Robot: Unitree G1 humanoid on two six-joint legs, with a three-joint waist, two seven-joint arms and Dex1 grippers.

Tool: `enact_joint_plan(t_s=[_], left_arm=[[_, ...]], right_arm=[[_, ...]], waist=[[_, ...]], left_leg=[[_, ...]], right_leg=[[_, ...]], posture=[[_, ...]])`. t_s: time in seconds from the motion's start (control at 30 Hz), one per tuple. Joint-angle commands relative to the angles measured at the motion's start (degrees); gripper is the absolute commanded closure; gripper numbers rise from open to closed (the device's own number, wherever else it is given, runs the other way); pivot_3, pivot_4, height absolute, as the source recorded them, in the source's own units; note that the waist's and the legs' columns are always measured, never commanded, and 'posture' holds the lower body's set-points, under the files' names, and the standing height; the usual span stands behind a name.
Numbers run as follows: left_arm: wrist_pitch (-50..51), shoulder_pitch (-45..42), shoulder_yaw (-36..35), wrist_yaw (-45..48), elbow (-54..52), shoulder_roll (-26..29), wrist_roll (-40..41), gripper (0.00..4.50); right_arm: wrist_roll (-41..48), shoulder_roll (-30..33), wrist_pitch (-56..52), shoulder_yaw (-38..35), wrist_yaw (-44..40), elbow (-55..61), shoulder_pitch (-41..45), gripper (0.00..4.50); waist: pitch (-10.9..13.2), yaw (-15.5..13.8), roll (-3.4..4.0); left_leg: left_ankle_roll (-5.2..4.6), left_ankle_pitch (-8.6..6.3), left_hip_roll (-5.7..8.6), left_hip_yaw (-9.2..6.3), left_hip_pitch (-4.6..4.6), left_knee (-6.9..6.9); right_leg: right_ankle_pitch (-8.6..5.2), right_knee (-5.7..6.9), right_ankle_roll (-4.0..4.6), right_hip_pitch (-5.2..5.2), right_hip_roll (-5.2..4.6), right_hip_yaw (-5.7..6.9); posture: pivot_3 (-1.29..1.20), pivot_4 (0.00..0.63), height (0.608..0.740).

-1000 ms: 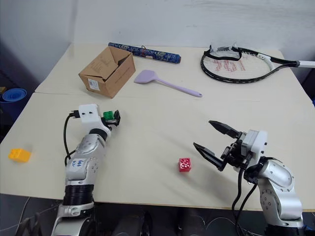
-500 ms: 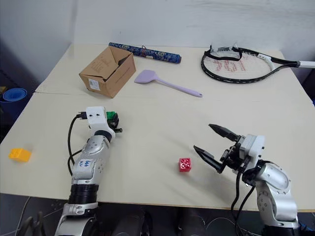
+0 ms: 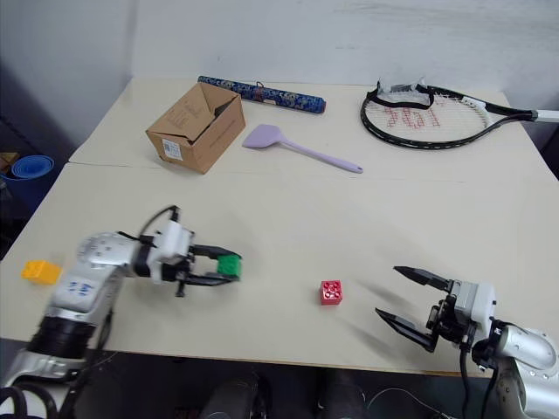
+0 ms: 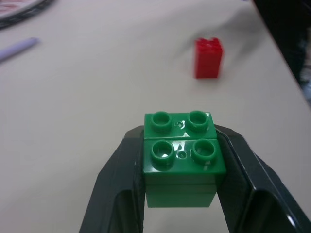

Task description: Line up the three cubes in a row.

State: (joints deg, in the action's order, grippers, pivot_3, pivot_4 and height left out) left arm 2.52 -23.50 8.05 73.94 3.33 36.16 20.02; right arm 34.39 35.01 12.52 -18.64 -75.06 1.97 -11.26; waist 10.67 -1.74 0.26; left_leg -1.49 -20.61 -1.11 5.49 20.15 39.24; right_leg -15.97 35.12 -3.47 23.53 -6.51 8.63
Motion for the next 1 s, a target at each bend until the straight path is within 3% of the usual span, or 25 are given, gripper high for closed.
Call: enact_joint_plan(t_s=[0.03, 0.33, 0.67, 1.0], left_arm=[[-2.26, -2.36, 3.12, -0.56, 1.05, -3.11, -2.87, 2.99], [-0.79, -6.25, 9.13, -3.77, 8.71, -9.45, -10.0, 2.99], [4.38, -2.32, 9.21, -2.6, 2.85, -9.23, -7.89, 2.99], [-1.81, 0.16, 8.78, -4.56, 2.96, -7.28, -11.1, 2.99]], right_arm=[[1.38, 0.49, 1.02, -2.78, 0.05, 2.07, -1.78, 0.0], [1.76, -1.53, 1.0, -3.64, 3.32, 9.23, -7.75, 0.0], [0.85, -1.06, -1.29, -2.4, 7.64, 12.89, -7.16, 0.0], [0.41, -0.48, -4.18, -0.66, 9.37, 14.54, -4.48, 0.0]], waist=[[0.0, 0.17, 0.0], [0.01, 0.24, -0.02], [0.0, 0.25, -0.01], [0.0, 0.26, 0.0]], left_leg=[[0.0, 0.0, -0.01, -0.01, 0.02, 0.0], [-0.01, 0.03, -0.02, 0.02, -0.05, 0.0], [-0.03, 0.03, 0.01, 0.0, -0.08, 0.0], [-0.03, 0.03, 0.0, -0.01, -0.08, 0.0]], right_leg=[[0.02, 0.12, -0.03, -0.01, -0.01, 0.01], [0.03, 0.17, -0.04, -0.01, 0.01, -0.01], [0.03, 0.23, -0.04, -0.03, -0.07, -0.05], [0.03, 0.23, -0.04, -0.04, -0.07, -0.05]], posture=[[0.0, 0.15, 0.74], [0.0, 0.15, 0.74], [0.0, 0.15, 0.74], [0.0, 0.15, 0.74]])
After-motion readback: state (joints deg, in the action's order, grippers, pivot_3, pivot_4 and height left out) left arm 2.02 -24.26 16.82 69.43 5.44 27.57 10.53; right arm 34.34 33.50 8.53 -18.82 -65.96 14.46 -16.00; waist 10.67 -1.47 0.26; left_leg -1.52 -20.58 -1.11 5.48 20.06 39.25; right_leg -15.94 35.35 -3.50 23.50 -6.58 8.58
